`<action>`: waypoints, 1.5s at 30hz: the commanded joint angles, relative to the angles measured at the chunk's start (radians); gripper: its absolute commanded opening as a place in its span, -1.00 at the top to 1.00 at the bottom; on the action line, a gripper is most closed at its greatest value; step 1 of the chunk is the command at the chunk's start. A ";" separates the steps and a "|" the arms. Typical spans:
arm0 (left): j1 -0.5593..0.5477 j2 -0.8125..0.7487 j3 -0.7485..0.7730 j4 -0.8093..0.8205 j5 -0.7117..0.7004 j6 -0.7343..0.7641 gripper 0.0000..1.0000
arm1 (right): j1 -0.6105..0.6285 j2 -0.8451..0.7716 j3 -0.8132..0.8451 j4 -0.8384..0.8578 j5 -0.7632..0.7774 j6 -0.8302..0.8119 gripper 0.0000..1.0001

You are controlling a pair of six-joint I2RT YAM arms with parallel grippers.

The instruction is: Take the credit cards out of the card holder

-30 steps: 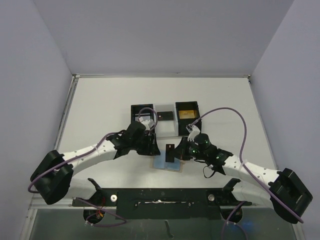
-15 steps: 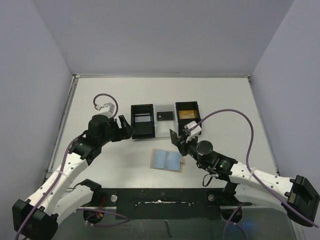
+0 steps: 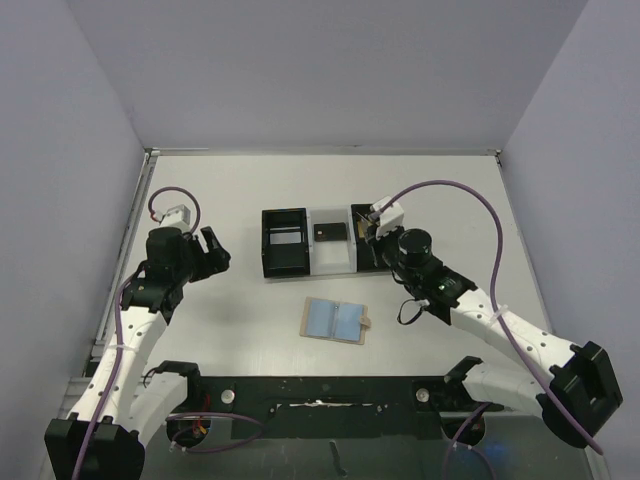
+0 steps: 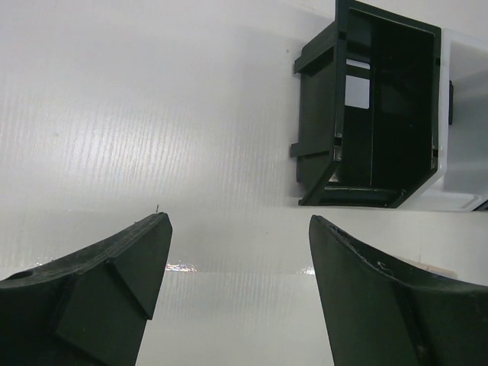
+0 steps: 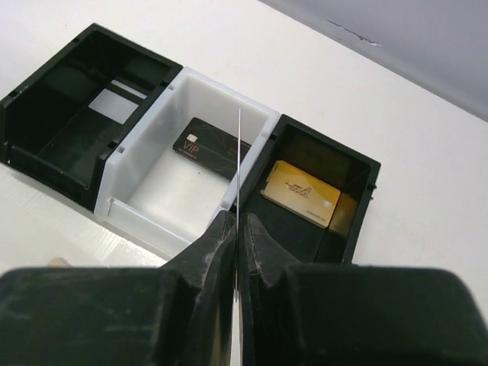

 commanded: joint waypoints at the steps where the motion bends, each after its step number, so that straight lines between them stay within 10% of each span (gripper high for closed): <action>1: 0.006 -0.040 -0.015 0.090 -0.016 0.027 -0.47 | -0.004 0.087 0.120 -0.012 -0.143 -0.203 1.00; 16: 0.006 -0.056 -0.039 0.149 0.039 0.050 -0.48 | 0.025 0.499 0.423 -0.168 -0.131 -0.666 0.97; 45: 0.006 -0.035 -0.039 0.132 0.032 0.058 -0.49 | 0.007 0.906 0.657 -0.206 -0.071 -0.883 0.78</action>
